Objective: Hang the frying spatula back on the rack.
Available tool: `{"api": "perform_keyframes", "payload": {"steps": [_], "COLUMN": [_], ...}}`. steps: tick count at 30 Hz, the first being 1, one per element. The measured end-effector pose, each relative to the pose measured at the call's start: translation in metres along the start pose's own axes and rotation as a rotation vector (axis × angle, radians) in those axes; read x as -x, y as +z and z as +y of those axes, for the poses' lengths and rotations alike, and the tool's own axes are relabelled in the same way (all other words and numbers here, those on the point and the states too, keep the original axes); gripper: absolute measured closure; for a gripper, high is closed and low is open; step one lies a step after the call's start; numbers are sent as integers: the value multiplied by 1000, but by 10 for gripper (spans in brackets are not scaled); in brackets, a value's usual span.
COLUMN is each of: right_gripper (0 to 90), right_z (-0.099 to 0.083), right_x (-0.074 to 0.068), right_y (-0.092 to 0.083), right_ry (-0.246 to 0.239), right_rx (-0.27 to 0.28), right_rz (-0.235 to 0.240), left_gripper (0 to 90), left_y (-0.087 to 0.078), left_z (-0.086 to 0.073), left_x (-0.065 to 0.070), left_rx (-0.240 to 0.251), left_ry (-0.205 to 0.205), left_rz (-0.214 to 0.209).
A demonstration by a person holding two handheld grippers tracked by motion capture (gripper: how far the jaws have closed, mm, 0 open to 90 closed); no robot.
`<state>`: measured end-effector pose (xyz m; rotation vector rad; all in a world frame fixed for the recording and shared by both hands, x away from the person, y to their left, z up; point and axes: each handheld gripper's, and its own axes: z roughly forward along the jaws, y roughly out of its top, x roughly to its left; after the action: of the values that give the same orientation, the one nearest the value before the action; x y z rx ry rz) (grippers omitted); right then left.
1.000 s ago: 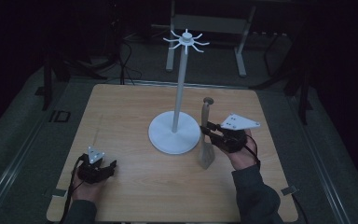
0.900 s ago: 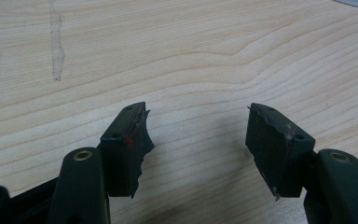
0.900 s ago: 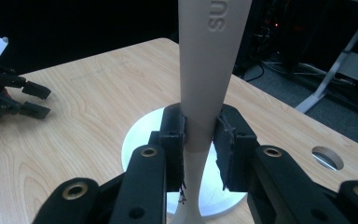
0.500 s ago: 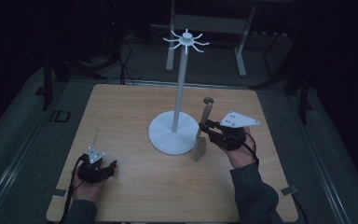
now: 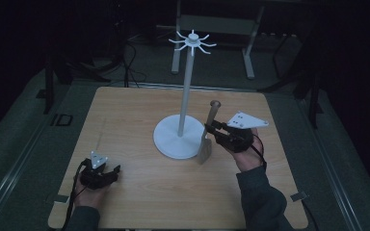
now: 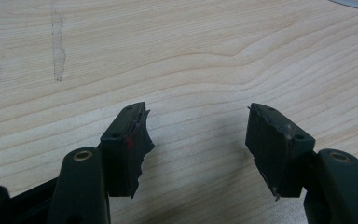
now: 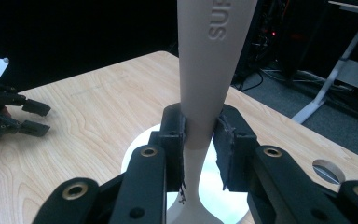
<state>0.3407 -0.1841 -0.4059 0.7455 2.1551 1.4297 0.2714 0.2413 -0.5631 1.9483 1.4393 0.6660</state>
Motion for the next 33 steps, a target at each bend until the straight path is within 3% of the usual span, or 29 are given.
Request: {"api": "perform_keyframes", "payload": {"steps": [33], "right_gripper": [740], "right_z": [28], "right_x": [4], "right_y": [2], "right_ry": [6], "right_rx": [19], "right_rz": [-20], "left_gripper": [391], "left_y": [0], "left_z": [0], "left_x": [0], "left_rx": [2], "left_ry": [0], "left_rz": [1]}}
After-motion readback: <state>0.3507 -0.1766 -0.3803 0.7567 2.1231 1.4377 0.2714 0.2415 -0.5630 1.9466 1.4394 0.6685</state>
